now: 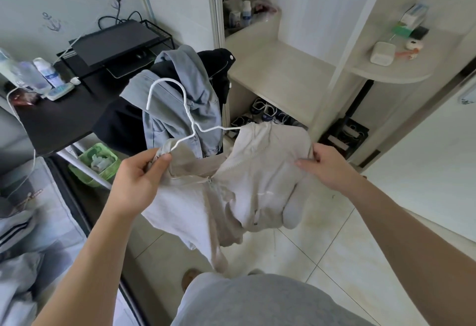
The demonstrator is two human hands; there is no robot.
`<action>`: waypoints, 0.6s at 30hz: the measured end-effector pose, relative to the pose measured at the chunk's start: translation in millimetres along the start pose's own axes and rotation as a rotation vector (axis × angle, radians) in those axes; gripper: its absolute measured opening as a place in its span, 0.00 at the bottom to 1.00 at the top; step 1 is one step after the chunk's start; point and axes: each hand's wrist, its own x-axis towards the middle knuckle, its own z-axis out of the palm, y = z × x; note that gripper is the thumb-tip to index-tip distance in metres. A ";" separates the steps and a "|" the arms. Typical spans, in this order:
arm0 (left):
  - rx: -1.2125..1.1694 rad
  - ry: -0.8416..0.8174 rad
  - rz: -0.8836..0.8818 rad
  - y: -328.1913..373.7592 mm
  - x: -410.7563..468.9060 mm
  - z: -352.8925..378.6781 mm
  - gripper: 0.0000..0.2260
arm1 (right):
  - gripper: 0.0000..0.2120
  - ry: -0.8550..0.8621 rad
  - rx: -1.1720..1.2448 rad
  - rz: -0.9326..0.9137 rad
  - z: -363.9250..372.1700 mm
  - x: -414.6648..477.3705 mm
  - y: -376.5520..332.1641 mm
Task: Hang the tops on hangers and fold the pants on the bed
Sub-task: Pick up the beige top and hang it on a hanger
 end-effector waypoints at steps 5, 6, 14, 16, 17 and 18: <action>0.171 -0.018 0.025 -1.7 -1.6 -2.6 0.18 | 0.13 0.340 0.029 -0.131 -12.5 5.7 0.1; 0.197 -0.034 0.042 0.5 -1.9 -1.8 0.18 | 0.12 0.390 0.035 -0.164 -15.7 6.0 -4.6; 0.034 -0.092 0.046 14.1 3.7 3.9 0.20 | 0.12 0.213 0.027 -0.083 -24.8 27.8 -34.1; 0.021 -0.098 0.060 17.3 3.4 3.5 0.20 | 0.12 0.109 0.134 -0.222 -24.5 16.2 -42.4; 0.020 -0.102 0.067 18.9 3.1 4.0 0.20 | 0.11 0.040 0.129 -0.289 -23.3 11.1 -45.4; 0.022 -0.108 0.074 21.0 3.1 5.1 0.20 | 0.10 -0.034 0.075 -0.329 -21.7 6.5 -49.3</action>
